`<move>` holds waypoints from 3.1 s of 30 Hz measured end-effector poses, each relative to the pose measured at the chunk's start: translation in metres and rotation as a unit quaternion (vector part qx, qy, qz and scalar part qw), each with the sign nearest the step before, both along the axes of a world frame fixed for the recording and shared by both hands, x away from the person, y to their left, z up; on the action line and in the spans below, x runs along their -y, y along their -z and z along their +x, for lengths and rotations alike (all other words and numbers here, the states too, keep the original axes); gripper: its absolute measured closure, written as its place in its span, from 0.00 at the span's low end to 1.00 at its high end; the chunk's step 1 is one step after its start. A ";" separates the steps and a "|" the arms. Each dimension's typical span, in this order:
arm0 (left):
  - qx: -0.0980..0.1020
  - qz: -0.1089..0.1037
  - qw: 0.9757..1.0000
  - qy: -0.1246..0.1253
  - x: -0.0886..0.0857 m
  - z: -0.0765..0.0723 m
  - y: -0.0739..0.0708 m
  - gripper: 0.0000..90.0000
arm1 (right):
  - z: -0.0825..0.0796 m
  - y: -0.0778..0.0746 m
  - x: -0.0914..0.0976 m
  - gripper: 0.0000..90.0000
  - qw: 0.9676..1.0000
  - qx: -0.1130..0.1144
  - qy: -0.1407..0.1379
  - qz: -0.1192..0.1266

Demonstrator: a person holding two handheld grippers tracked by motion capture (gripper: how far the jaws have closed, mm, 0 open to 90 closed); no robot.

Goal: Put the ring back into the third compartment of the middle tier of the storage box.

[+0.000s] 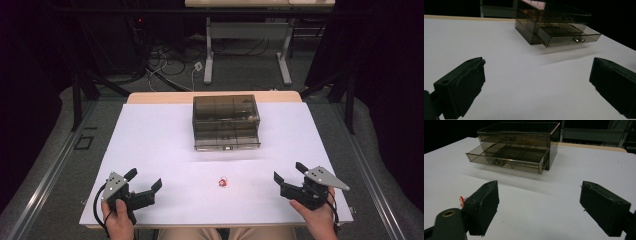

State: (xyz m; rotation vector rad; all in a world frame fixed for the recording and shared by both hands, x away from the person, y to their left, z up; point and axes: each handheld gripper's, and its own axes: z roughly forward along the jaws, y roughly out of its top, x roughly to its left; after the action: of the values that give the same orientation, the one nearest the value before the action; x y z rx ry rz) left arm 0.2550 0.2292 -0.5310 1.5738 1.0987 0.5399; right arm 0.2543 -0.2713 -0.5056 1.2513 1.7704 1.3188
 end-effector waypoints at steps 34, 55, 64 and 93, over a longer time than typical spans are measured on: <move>-0.010 0.002 1.000 -0.013 -0.003 -0.004 0.000 0.00 | 0.029 -0.006 -0.067 0.28 0.995 -0.046 -0.088 -0.020; -0.012 0.001 1.000 -0.010 -0.002 -0.004 0.000 0.00 | 0.044 0.008 -0.110 0.39 0.986 -0.073 -0.144 -0.047; -0.012 -0.001 1.000 -0.011 -0.003 -0.005 0.000 0.00 | 0.047 0.011 -0.120 0.43 0.982 -0.086 -0.161 -0.052; -0.018 0.001 1.000 -0.006 -0.002 -0.004 0.001 0.00 | 0.060 0.034 -0.145 0.60 0.967 -0.138 -0.197 -0.078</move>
State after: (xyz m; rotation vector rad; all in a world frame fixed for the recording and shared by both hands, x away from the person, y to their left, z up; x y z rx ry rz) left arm 0.2509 0.2314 -0.5325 1.5855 1.1354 0.5220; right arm 0.3143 -0.1264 -0.5400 1.0715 2.3677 1.2213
